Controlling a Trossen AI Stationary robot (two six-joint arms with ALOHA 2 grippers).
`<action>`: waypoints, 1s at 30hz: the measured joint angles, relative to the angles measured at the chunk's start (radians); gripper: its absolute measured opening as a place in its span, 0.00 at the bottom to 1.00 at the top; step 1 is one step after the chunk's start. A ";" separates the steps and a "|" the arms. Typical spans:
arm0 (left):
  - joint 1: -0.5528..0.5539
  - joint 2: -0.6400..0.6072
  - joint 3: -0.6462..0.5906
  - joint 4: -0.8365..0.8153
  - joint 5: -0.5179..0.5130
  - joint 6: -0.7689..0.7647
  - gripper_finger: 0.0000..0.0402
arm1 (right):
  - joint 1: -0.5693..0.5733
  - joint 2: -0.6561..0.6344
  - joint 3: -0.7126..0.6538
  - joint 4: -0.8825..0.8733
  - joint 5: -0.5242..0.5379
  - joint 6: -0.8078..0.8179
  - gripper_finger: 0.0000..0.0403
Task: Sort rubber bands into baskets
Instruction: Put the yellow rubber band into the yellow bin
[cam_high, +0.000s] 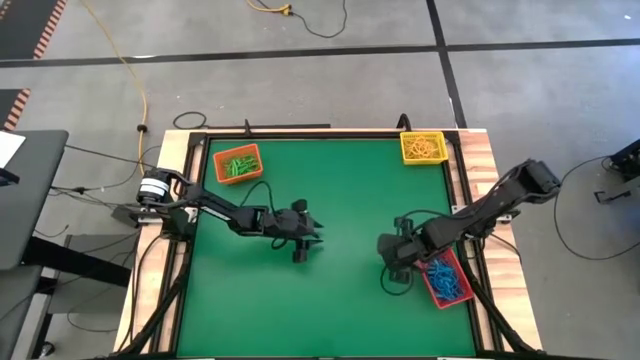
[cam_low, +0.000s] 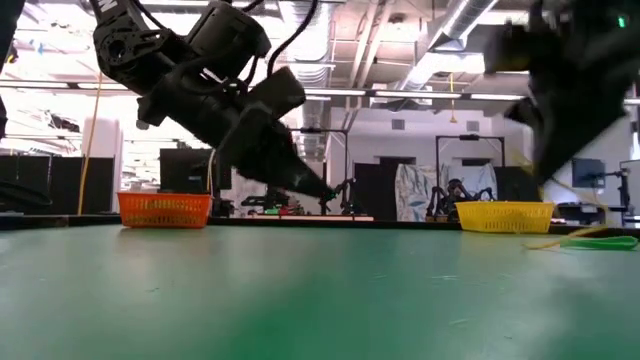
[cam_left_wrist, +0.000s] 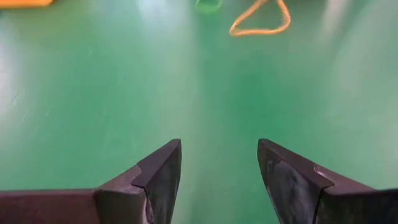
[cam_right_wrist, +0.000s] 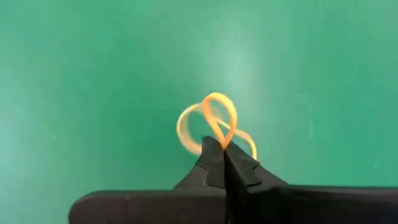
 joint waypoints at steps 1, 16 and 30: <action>0.000 0.000 0.000 0.021 0.016 0.001 0.50 | 0.001 -0.004 0.014 0.013 0.015 -0.022 0.03; -0.014 0.000 0.000 0.380 0.193 -0.005 0.50 | -0.051 0.000 0.124 0.315 0.074 -0.408 0.03; -0.034 0.002 0.054 0.413 0.220 -0.027 0.55 | -0.082 0.000 0.124 0.510 0.072 -0.581 0.03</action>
